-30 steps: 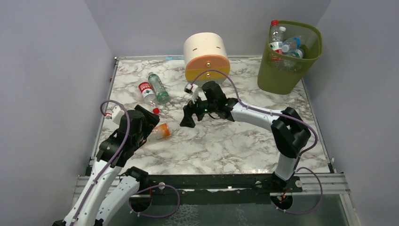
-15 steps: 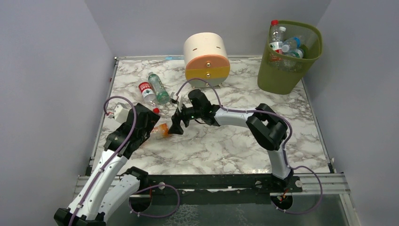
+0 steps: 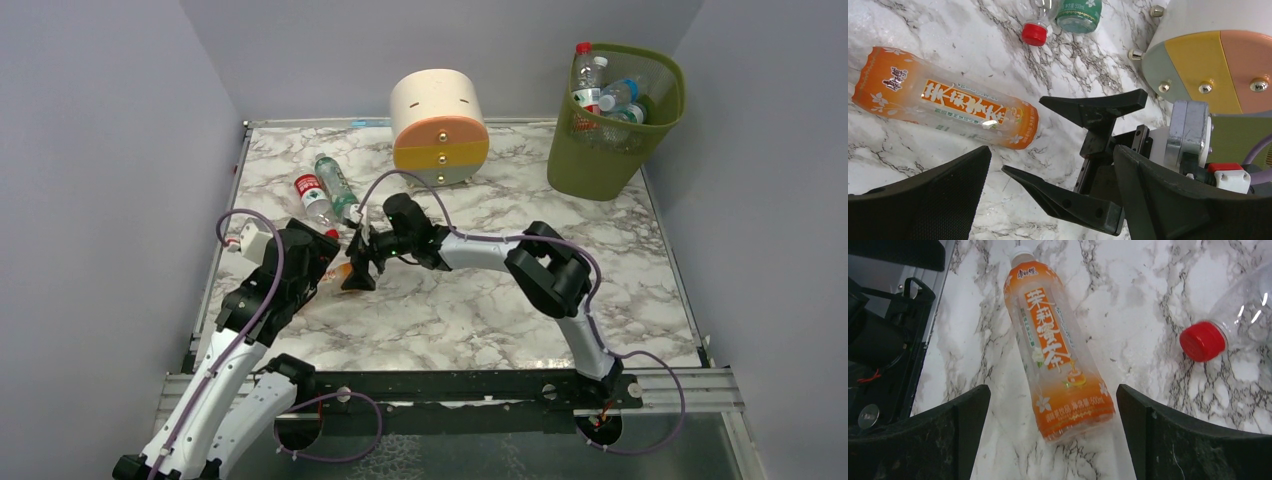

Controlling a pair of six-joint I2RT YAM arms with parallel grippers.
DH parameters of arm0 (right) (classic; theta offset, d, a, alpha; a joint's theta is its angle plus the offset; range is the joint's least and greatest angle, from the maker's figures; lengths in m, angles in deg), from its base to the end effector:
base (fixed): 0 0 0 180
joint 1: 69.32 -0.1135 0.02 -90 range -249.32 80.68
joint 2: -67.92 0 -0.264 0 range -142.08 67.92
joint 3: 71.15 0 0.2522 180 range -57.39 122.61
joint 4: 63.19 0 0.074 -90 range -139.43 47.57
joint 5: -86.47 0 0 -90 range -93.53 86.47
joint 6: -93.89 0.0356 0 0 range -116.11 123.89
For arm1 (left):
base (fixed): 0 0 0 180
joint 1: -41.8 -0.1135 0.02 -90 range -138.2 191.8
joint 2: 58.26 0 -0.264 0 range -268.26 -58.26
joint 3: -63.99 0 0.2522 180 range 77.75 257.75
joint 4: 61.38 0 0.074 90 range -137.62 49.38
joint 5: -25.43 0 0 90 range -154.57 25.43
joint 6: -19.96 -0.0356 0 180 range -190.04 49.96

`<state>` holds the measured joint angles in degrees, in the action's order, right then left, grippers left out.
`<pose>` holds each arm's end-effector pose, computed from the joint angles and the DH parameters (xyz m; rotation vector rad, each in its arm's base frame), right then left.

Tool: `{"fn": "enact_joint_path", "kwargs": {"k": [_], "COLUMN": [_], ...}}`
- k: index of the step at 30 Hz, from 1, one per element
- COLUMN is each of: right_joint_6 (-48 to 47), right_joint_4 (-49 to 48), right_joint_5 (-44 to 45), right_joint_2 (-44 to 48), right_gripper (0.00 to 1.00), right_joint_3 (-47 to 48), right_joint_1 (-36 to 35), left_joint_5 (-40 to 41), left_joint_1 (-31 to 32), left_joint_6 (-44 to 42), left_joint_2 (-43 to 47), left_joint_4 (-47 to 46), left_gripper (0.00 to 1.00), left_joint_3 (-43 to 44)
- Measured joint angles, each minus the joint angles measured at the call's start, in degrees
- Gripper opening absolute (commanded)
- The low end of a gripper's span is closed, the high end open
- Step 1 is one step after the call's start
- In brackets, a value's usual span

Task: Put the plastic bottles in the bin
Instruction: Pick up the plastic bottle at the center of the board.

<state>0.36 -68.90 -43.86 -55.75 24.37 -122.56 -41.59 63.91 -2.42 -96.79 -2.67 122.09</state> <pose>0.2701 0.4001 0.1756 -1.3955 1.5397 1.2398 0.1293 -0.0375 0.2950 -1.0532 1.9581 -0.4235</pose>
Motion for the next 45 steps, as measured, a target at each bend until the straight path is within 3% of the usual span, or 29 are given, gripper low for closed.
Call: {"fn": "enact_joint_path", "kwargs": {"k": [18,24,30,35,45], "right_joint_6": [-7.87,-10.05,-10.38,-9.46,-6.80], "right_joint_4": [7.63,9.92,8.66,5.68,3.91], "right_joint_5": [4.09,7.43,9.01,9.88,12.15], "right_joint_2": [-8.09,-8.50,-8.48,-7.30,0.96], "right_gripper": [0.98,0.89,0.66,0.55,0.53], "right_joint_3": [9.70,9.68,7.32,4.31,-7.69], "right_joint_1": [-3.67,-4.70,-4.92,-4.94,-4.94], "left_joint_5": [-1.84,-2.21,-2.21,-2.36,-2.86], "left_joint_1": [-0.31,-0.31,-0.28,-0.31,-0.28], "left_joint_6": [-1.03,-1.05,-1.27,-1.27,-1.55], "left_joint_2": [6.58,6.91,8.90,10.03,10.14], "left_joint_4": [0.35,-0.07,-0.04,-0.02,0.09], "left_gripper": [0.99,0.99,0.99,0.99,0.99], "left_joint_3": [-1.51,-1.51,-1.51,-1.51,-1.51]}}
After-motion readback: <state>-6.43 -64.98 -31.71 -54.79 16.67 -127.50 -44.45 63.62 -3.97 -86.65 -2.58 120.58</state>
